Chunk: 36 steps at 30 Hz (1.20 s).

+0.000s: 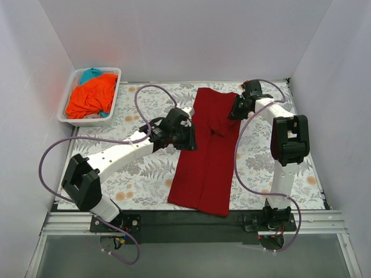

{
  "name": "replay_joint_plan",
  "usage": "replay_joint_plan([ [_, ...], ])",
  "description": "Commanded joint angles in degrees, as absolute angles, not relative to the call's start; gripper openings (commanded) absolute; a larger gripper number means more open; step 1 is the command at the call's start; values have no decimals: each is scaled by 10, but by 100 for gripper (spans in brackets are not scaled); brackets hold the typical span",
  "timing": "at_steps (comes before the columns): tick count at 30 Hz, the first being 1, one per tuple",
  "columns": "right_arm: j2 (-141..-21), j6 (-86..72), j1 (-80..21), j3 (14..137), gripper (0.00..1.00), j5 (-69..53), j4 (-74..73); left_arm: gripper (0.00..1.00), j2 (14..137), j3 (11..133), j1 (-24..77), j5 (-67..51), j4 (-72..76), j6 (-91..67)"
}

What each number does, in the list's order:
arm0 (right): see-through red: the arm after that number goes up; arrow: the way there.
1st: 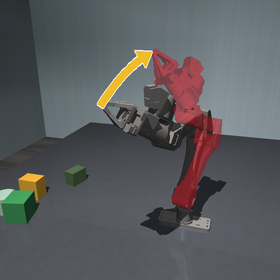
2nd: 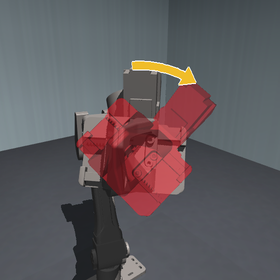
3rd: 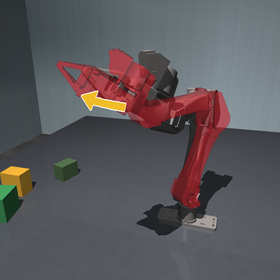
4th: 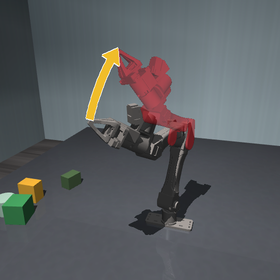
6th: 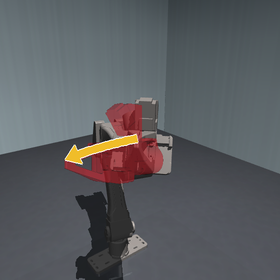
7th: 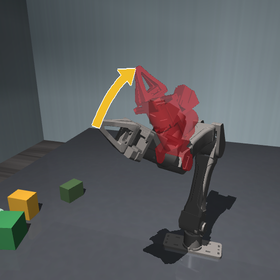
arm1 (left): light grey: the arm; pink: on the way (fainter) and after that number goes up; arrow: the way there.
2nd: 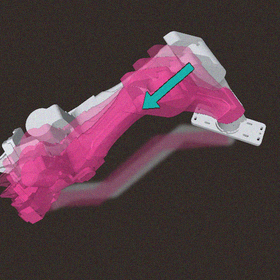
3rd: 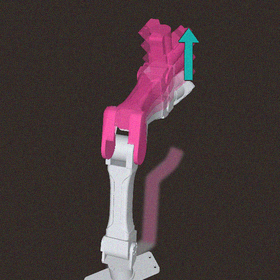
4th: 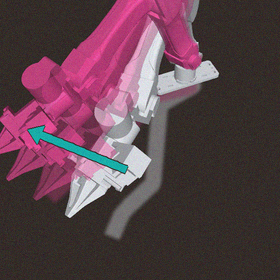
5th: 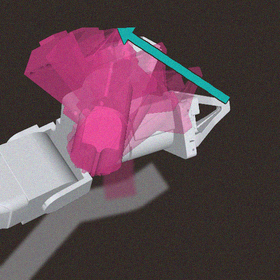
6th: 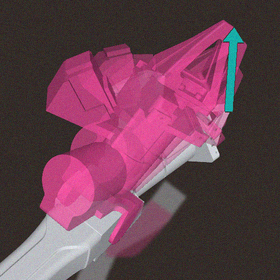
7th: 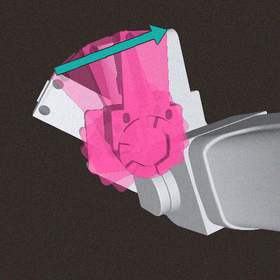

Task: Fold and stack the t-shirts
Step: Fold the tshirt

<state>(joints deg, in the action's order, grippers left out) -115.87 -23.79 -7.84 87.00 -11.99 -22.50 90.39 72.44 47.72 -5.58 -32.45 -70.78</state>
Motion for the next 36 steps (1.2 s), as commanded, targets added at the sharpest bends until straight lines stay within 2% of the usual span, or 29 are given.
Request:
replay_joint_plan([
  [1, -1196, -247, -104, 920, 24, -114, -218, 24, 857, 695, 447, -42, -297, -734],
  [11, -1334, -259, -170, 1021, 22, -120, -219, 25, 829, 663, 377, -33, -320, -765],
  [16, -1422, -281, -189, 1144, 24, -138, -226, 25, 829, 645, 328, -43, -316, -768],
  [21, -1459, -298, -189, 1220, 30, -154, -229, 26, 853, 634, 290, -61, -294, -759],
  [25, -1421, -293, -187, 1224, 36, -167, -229, 26, 894, 648, 282, -64, -271, -751],
  [30, -1291, -273, -171, 1153, 43, -177, -222, 31, 975, 698, 280, -122, -235, -749],
  [36, -1174, -253, -151, 1054, 46, -166, -227, 29, 1057, 729, 281, -152, -200, -788],
])
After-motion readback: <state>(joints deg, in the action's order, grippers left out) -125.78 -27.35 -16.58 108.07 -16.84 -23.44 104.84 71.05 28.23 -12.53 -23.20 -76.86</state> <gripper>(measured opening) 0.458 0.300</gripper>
